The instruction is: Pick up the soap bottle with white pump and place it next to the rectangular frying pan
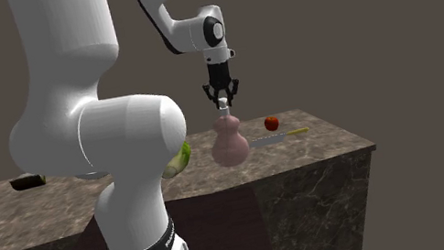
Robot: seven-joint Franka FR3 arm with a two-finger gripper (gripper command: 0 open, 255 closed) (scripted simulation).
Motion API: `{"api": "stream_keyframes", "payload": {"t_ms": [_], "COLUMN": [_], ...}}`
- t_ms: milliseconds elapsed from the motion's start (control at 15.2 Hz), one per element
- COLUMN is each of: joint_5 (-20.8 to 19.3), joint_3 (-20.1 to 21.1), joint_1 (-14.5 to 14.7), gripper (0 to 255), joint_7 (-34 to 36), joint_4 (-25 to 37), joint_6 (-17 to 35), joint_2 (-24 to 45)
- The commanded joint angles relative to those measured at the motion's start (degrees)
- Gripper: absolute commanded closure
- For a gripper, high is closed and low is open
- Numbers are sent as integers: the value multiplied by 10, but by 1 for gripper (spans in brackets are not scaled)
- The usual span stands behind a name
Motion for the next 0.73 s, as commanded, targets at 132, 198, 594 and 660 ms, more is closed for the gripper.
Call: {"api": "stream_keyframes", "payload": {"t_ms": [132, 198, 594, 660], "joint_5": [-7, -9, -18, -19], "joint_3": [-1, -1, -1, -1], "joint_1": [1, 1, 2, 3], "gripper": [255, 255, 255, 255], "joint_7": [6, 7, 13, 14], "joint_4": [14, 17, 42, 46], "joint_6": [-28, -35, -79, -86], "joint_2": [-16, -19, -40, -43]}}
